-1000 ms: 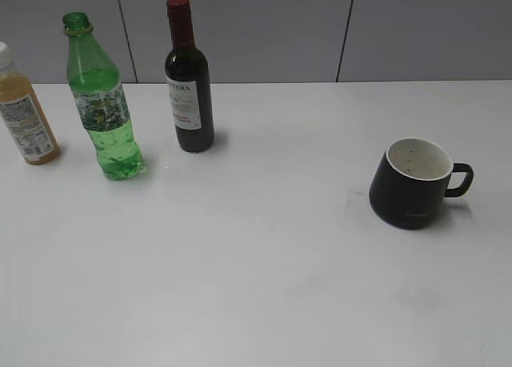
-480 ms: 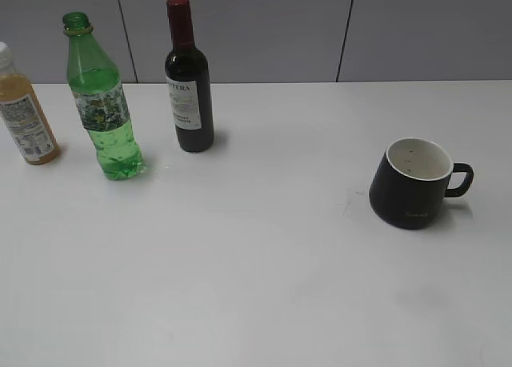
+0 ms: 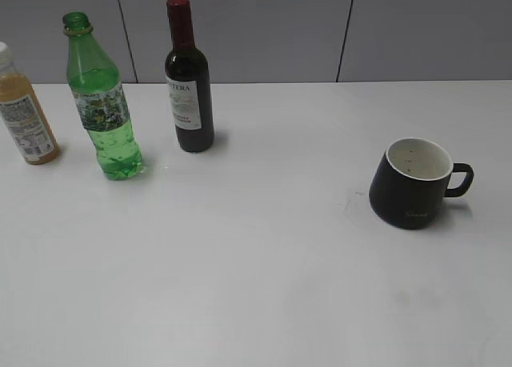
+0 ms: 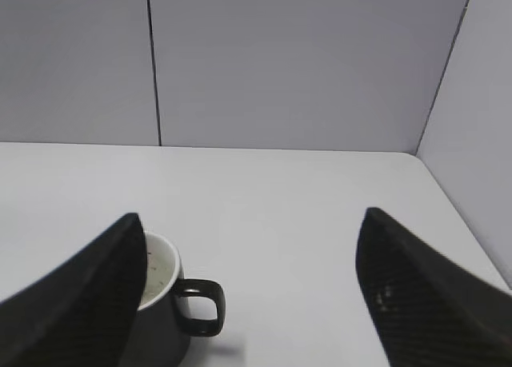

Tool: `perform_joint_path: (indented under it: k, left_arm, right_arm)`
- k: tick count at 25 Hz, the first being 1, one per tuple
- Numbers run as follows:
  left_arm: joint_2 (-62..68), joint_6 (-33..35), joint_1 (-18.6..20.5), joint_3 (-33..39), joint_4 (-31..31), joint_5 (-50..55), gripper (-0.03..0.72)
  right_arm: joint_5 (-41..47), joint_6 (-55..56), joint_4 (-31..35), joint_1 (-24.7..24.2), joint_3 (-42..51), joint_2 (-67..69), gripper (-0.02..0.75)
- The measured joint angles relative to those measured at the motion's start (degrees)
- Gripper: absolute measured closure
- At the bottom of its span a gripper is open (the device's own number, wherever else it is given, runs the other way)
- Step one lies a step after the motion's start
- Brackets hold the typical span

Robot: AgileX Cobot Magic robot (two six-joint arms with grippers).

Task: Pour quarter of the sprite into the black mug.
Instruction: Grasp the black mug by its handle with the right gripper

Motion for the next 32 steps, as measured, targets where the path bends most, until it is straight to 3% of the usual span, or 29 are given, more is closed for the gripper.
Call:
perform_joint_path:
  k: [9, 16, 22, 32]
  left_arm:
    - [0.00, 0.00, 0.00, 0.00, 0.00, 0.00, 0.146]
    - [0.00, 0.00, 0.00, 0.00, 0.00, 0.00, 0.146]
    - [0.00, 0.00, 0.00, 0.00, 0.00, 0.00, 0.146]
    - [0.00, 0.00, 0.00, 0.00, 0.00, 0.00, 0.146]
  right_arm:
    - [-23.46, 8.48, -10.75, 0.00, 1.23, 22.99, 0.130]
    - [-48.20, 7.17, -7.60, 0.00, 7.88, 43.31, 0.134]
    - [-50.12, 6.87, -5.16, 0.00, 7.99, 55.60, 0.134]
    - [-50.62, 6.76, -5.15, 0.00, 3.55, 59.78, 0.143]
